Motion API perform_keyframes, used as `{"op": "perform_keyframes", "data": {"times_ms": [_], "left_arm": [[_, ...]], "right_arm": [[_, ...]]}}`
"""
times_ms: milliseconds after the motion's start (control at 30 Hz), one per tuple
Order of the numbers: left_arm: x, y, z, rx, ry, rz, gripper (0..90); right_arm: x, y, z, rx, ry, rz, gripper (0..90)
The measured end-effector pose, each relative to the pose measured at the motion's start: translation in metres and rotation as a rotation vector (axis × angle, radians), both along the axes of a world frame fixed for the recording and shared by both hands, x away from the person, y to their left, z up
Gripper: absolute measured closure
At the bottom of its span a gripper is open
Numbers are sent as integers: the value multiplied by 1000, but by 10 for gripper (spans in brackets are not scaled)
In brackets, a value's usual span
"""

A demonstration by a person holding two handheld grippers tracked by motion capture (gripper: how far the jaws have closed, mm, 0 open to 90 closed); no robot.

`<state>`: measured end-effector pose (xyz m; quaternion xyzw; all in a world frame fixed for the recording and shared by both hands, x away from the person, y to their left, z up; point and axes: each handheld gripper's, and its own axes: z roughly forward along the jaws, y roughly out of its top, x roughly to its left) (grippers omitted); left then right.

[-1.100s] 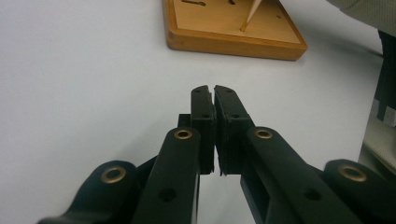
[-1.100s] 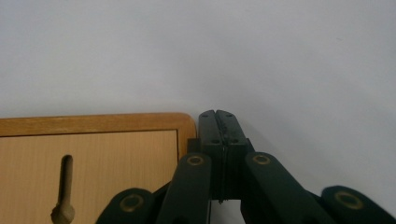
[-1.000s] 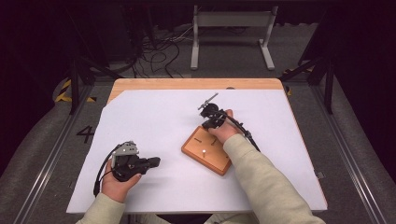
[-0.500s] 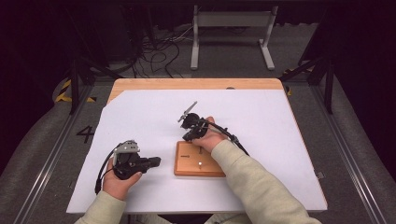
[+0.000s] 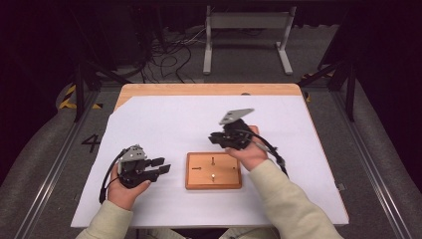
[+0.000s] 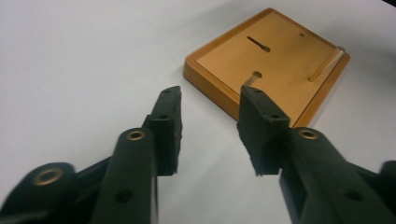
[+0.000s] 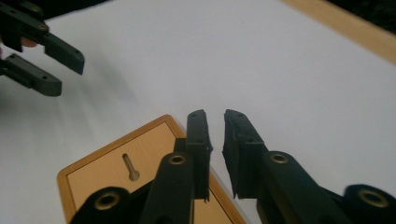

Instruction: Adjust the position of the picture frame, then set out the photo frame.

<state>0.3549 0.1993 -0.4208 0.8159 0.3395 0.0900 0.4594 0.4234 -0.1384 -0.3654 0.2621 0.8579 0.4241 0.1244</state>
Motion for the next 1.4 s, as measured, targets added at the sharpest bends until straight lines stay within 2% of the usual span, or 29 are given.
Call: {"op": "perform_keyframes", "data": {"times_ms": [33,67,100,167,267,367,433,533,633,667,833,867,900,967,1133,1400], "left_arm": [[0,1,3,-7,-7,8,539],[0,1,3,-7,-7,8,502],[-1,2,5,-8,-25,23,502],[-3,4,9,-1,-49,38,419],[-5,7,14,-4,-80,47,364],[-4,9,15,0,-98,59,336],[-4,8,16,-7,-97,68,323],[-4,5,18,4,-116,61,287],[-3,4,19,6,-111,55,267],[-2,2,20,-22,-106,47,266],[-3,-3,23,-39,-121,30,273],[-3,-4,24,-35,-122,28,276],[-4,-5,24,-31,-123,30,301],[-4,-8,24,-22,-126,19,311],[-7,-18,26,-22,-133,-28,373],[-12,-43,27,-5,-139,-108,362]], "right_arm": [[-8,-12,3,29,-17,-8,728],[-8,-12,3,29,-17,-8,728],[-15,-23,5,51,-37,-17,674],[-29,-46,7,90,-60,-46,553],[-46,-74,5,155,-74,-51,462],[-62,-97,1,181,-119,-82,415],[-67,-107,-2,183,-125,-106,412],[-70,-120,-4,188,-126,-138,409],[-71,-125,-6,190,-127,-154,397],[-71,-128,-7,195,-122,-161,382],[-72,-133,-7,201,-117,-174,398],[-72,-134,-8,198,-111,-178,407],[-72,-136,-8,203,-84,-182,408],[-72,-136,-8,202,-80,-183,401],[-76,-139,-9,186,-83,-198,403],[-78,-145,-10,194,-83,-212,405]]}}
